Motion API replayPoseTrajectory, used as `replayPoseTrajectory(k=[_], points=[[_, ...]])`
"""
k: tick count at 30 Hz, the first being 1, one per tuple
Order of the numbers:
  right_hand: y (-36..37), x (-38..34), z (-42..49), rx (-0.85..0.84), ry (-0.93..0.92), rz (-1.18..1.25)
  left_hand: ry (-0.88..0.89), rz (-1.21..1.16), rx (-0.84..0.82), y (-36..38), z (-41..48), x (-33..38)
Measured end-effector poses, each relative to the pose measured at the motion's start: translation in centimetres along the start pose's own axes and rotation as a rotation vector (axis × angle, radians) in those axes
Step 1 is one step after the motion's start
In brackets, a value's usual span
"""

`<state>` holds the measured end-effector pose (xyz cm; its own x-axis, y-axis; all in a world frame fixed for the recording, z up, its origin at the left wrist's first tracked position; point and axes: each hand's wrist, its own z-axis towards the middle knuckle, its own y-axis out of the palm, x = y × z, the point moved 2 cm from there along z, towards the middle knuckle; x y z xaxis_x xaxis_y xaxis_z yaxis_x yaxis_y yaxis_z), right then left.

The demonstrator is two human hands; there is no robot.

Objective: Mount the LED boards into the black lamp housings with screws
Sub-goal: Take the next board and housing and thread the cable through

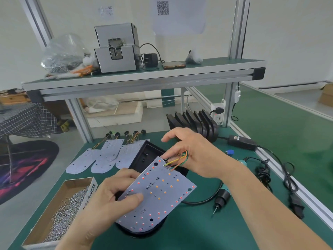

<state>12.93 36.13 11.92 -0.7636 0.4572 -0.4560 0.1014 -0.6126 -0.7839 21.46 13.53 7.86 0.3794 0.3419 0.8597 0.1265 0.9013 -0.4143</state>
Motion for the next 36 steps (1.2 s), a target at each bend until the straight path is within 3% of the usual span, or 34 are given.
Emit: replayPoseTrajectory(k=[4, 9, 13, 15, 18, 23, 27, 33, 36], points=[[0.7, 0.1, -0.3, -0.015, 0.082, 0.116, 0.049, 0.035, -0.002, 0.1, 0.2, 0.8], [1.2, 0.1, -0.5, 0.101, 0.022, 0.174, 0.112, 0.143, 0.013, 0.2, 0.2, 1.2], [1.4, 1.3, -0.3, 0.018, 0.201, 0.245, 0.146, 0.217, 0.041, 0.5, 0.4, 1.1], [1.2, 2.0, -0.1, -0.075, 0.162, 0.096, 0.18, 0.266, 0.04, 1.0, 0.6, 1.1], [1.0, 1.5, 0.1, -0.066, 0.085, -0.051, 0.225, 0.305, 0.044, 1.8, 1.0, 1.4], [1.5, 0.3, 0.2, 0.025, 0.164, 0.131, 0.282, 0.374, 0.029, 2.3, 1.6, 1.8], [1.0, 0.3, -0.1, 0.06, 0.113, 0.119, 0.298, 0.415, 0.024, 1.9, 1.8, 1.7], [0.2, 1.4, -0.8, -0.03, 0.162, 0.28, 0.299, 0.448, 0.023, 1.9, 1.5, 1.5], [0.2, 1.7, -0.8, -0.015, 0.113, 0.215, 0.311, 0.463, 0.009, 2.2, 1.5, 1.6]])
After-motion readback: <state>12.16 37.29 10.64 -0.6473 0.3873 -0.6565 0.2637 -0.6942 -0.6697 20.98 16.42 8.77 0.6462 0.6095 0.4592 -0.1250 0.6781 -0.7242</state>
